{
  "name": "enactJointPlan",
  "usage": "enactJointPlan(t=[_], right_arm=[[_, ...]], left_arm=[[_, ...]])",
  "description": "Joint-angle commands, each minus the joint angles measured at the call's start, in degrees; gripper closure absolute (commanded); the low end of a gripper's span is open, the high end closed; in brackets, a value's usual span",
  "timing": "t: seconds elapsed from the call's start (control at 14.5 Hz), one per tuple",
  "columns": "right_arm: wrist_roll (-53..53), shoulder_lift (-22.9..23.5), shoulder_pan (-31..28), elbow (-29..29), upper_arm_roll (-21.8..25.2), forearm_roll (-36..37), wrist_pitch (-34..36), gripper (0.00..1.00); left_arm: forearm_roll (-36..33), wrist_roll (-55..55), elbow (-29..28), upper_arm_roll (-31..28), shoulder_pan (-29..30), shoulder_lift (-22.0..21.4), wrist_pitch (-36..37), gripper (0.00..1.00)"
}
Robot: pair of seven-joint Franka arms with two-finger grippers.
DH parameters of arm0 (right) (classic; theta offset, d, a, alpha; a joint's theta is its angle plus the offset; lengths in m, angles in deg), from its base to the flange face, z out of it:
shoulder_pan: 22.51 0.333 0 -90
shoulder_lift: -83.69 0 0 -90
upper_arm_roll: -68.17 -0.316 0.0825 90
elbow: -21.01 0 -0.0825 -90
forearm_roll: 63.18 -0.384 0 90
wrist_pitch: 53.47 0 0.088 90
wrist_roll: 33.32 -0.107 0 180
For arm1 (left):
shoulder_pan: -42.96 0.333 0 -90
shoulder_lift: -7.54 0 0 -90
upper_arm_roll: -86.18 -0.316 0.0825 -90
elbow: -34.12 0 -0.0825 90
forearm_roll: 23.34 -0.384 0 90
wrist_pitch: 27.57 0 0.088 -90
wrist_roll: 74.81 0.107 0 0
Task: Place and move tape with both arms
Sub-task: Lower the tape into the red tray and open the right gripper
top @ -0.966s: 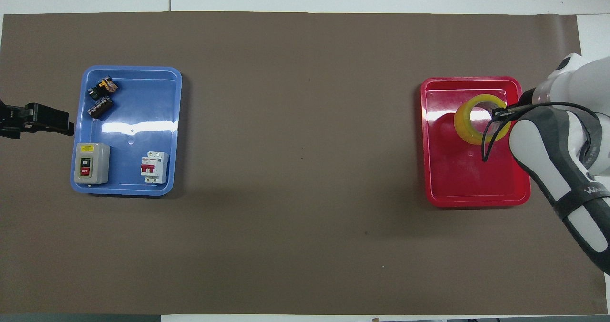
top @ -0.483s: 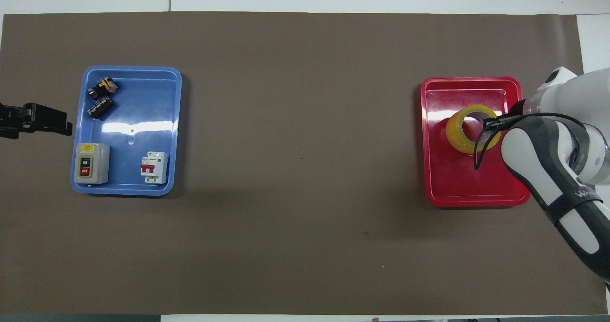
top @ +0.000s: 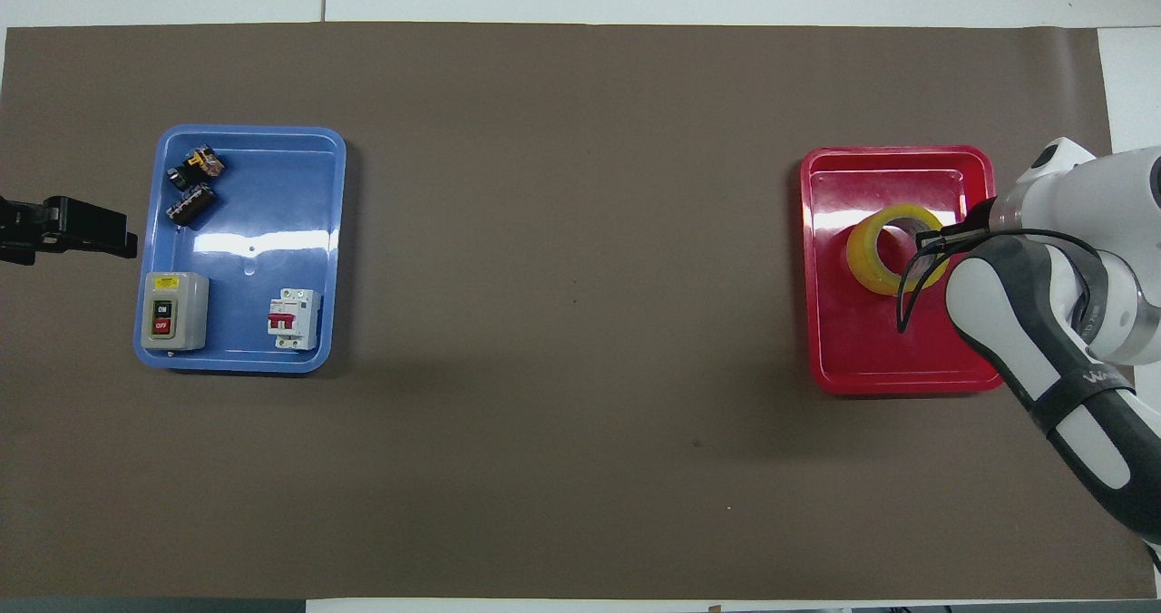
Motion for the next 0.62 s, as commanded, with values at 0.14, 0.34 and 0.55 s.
enactJointPlan(t=[0.14, 0.34, 0.55], right_arm=[[1.8, -2.7, -0.2, 5.3, -0.1, -1.2, -5.8, 0.63], [1.8, -2.9, -0.2, 5.3, -0.1, -1.2, -5.9, 0.0], [1.1, -2.7, -0.1, 3.4, -0.2, -1.2, -4.9, 0.0]], left_arm=[[-1.1, 0.4, -0.7, -0.1, 0.0, -1.2, 0.3, 0.0], [-1.1, 0.4, -0.7, -0.1, 0.0, -1.2, 0.3, 0.0], [-1.1, 0.4, -0.7, -0.1, 0.0, -1.2, 0.3, 0.0]])
